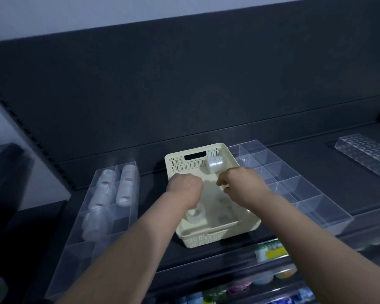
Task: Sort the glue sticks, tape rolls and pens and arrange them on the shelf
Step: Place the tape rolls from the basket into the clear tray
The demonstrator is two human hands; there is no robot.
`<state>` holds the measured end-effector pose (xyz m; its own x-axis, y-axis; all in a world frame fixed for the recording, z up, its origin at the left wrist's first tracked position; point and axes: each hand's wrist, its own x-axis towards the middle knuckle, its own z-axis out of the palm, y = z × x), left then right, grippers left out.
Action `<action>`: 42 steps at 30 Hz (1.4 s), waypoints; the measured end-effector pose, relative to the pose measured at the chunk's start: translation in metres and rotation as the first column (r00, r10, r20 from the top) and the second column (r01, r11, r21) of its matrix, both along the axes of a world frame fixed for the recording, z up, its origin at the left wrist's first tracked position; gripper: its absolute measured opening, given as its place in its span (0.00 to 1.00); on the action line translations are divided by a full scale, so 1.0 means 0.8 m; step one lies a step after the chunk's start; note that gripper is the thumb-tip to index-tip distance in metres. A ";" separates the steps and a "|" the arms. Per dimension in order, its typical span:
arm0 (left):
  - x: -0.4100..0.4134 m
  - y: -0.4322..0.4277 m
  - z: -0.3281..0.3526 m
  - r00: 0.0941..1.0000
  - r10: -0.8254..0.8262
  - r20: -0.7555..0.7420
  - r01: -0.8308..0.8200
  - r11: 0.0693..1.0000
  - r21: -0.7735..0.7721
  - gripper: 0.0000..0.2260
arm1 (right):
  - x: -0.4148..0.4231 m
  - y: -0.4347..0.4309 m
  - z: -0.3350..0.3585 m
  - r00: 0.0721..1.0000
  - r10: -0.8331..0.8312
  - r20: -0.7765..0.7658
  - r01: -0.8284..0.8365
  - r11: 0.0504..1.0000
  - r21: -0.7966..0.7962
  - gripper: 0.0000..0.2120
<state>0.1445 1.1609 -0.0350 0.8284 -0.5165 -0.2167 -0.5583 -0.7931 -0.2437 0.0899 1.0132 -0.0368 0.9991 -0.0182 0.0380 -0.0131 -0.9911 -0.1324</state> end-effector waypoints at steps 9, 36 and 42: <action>0.005 0.036 0.020 0.975 0.220 -0.021 -0.191 0.788 -0.585 0.02 | 0.022 0.008 -0.006 0.974 0.071 -0.217 -0.110 0.979 -0.174 0.14; -0.024 0.245 -0.002 0.943 0.330 -0.054 -0.309 0.800 -0.515 0.10 | -0.033 0.194 0.034 0.953 0.128 0.275 -0.223 0.910 0.349 0.14; -0.021 0.264 0.000 0.940 0.342 -0.023 -0.275 0.714 -0.644 0.17 | -0.030 0.218 0.039 0.960 0.122 0.250 -0.208 0.912 0.353 0.12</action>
<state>0.1278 1.3719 -0.0350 0.9646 -0.2183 0.1480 -0.2567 -0.9060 0.3365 0.0657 1.1877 -0.0060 0.9563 0.0905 0.2780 0.2182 -0.8539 -0.4725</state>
